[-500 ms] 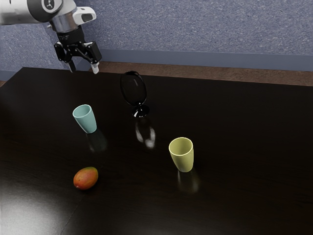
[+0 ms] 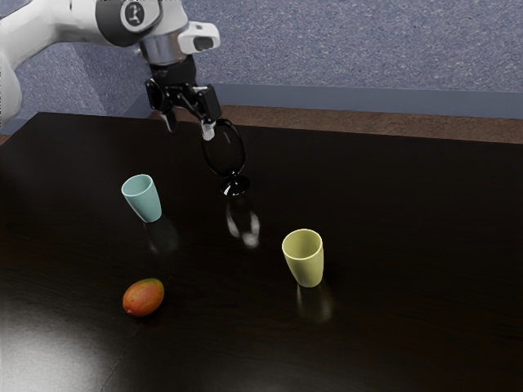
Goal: Place the right cup onto the left cup
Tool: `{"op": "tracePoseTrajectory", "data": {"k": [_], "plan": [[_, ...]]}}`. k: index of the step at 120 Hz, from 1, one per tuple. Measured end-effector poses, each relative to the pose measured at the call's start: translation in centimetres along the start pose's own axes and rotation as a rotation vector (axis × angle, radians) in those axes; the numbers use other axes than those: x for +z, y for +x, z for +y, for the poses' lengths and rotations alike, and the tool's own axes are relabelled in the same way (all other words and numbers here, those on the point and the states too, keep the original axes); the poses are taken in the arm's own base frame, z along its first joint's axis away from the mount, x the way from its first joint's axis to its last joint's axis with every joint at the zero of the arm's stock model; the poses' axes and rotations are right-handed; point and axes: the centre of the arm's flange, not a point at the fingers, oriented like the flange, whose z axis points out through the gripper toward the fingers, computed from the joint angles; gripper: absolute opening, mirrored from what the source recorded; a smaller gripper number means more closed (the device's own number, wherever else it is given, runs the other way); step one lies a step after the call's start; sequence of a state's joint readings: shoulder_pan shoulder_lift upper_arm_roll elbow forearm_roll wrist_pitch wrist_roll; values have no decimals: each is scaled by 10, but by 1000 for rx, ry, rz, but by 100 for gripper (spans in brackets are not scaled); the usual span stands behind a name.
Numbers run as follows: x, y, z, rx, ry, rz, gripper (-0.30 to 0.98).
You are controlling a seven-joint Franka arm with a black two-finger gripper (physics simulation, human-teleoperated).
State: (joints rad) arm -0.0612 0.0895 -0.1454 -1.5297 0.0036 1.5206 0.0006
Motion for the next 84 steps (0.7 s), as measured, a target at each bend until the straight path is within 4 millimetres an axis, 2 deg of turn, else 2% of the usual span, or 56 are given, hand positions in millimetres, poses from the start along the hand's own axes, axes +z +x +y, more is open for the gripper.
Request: {"op": "tracePoseTrajectory", "data": {"k": [15,42,67,84], "plan": [[10,7,43,75,-3,-6,69],[25,11,95,67,-36,-19,69],[39,13,128,34,-46,-25,69],[63,13,135,-1,-42,-36,69]]}}
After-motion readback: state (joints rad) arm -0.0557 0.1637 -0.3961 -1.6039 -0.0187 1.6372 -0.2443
